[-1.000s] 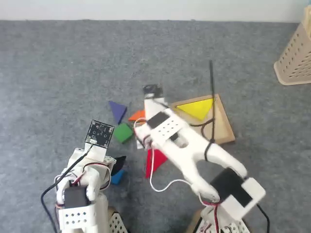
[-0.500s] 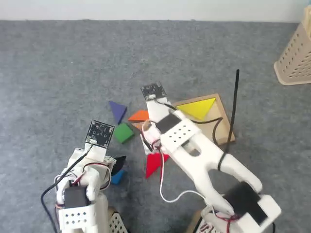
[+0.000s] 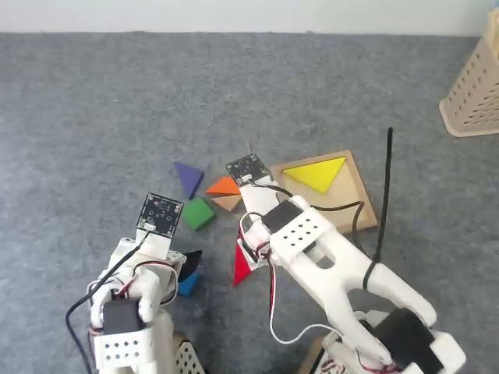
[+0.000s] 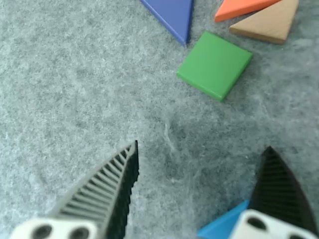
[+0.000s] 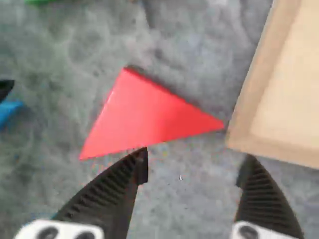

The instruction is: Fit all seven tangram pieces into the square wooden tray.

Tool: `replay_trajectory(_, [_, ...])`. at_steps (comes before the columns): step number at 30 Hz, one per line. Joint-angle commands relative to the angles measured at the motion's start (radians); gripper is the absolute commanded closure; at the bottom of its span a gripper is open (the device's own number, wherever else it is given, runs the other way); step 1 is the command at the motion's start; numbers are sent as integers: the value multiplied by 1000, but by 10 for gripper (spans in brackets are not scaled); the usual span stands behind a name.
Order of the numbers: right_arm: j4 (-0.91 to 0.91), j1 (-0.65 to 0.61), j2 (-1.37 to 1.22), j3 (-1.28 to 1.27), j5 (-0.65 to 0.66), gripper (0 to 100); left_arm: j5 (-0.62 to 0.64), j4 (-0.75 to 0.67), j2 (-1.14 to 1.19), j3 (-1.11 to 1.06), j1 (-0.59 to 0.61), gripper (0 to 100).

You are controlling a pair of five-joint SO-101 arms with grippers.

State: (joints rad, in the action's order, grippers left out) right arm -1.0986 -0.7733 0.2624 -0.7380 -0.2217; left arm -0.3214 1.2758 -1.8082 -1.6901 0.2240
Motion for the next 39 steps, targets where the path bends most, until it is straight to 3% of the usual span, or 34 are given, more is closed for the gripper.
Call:
replay_trajectory(1, [99,-30,64,-40,20,846,-2,0,-14,5,-2,647])
replay_trajectory(9, [174,-79,33,-97,57,822,-2,0,-14,5,-2,647])
replay_trajectory(24, [196,4,-206,78,64,821,-2,0,-14,5,-2,647])
replay_trajectory(34, [61,58,-260,292,112,821,-2,0,-14,5,-2,647])
replay_trajectory(39, [61,36,-231,342,-44,818,-2,0,-14,5,-2,647])
